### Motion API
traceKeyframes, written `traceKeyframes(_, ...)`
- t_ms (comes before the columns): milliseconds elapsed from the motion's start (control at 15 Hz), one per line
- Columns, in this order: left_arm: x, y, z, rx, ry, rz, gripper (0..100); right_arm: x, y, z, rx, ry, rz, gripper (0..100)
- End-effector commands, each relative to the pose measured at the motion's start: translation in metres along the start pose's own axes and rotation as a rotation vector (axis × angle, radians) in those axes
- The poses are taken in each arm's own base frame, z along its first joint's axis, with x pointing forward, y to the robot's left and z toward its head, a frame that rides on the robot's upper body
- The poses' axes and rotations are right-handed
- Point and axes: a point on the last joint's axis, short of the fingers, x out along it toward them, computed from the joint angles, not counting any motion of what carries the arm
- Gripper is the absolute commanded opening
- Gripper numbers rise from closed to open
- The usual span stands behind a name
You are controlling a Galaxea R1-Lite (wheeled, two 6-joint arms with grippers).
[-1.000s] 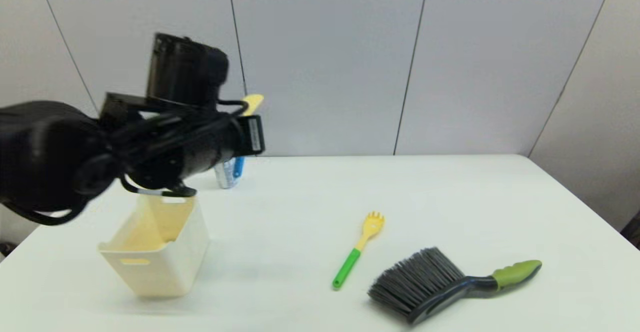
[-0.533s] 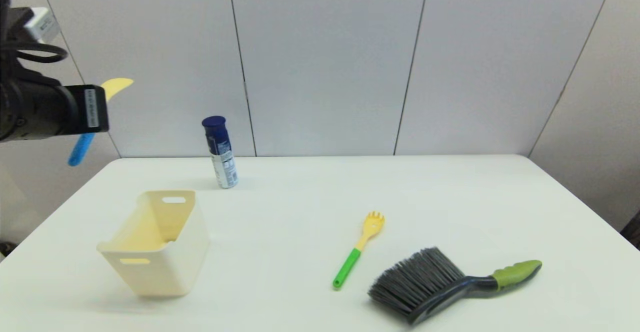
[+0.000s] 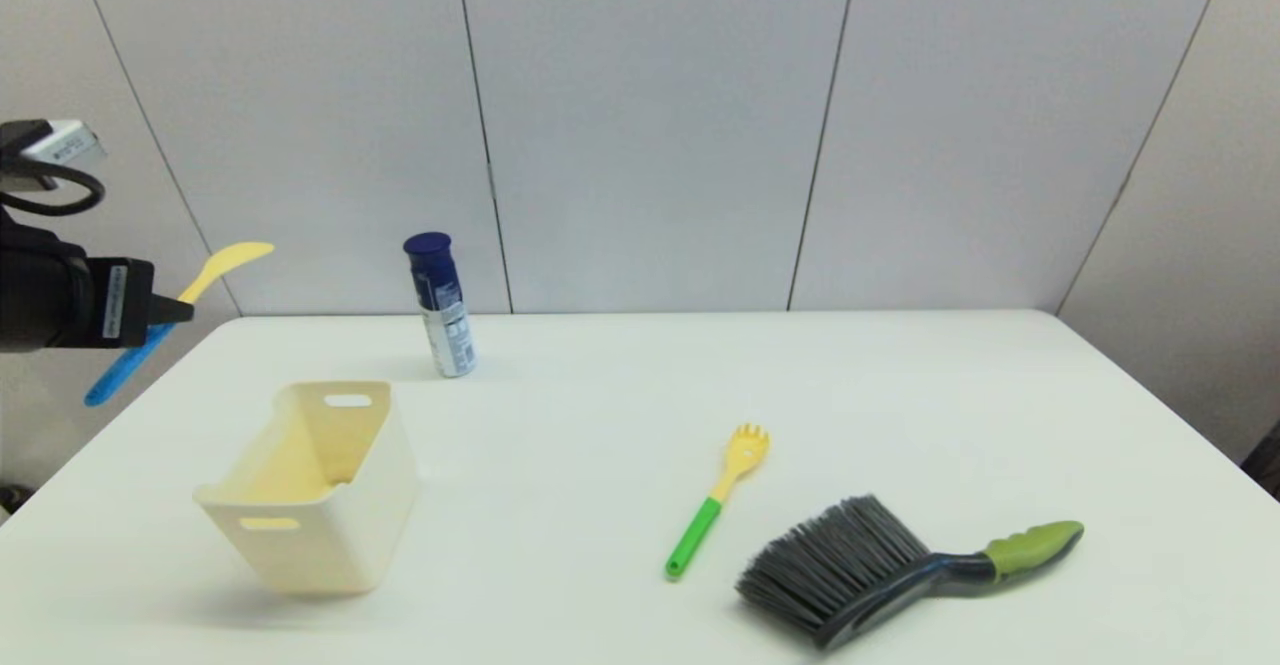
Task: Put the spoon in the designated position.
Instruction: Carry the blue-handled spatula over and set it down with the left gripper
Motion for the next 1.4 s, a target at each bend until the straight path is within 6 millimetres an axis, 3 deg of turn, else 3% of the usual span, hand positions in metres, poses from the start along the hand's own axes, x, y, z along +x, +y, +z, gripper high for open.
traceKeyframes(67,0.052,0.028,-0.029,-0.068,0.064,0.018,0,0.0,0.0,0.0,0.0,0.0,0.001,100)
traceKeyframes(267,0.069,0.041,-0.041,-0.102,0.067,0.013,0,0.0,0.0,0.0,0.0,0.0,0.001,100)
traceKeyframes(533,0.086,0.036,-0.075,-0.134,0.15,-0.095,0,0.0,0.0,0.0,0.0,0.0,0.001,100)
traceKeyframes(800,0.091,0.032,-0.101,-0.157,0.208,-0.109,0,0.0,0.0,0.0,0.0,0.0,0.001,100)
traceKeyframes(1400,0.1,0.032,-0.114,-0.163,0.247,-0.113,0,0.0,0.0,0.0,0.0,0.0,0.001,100)
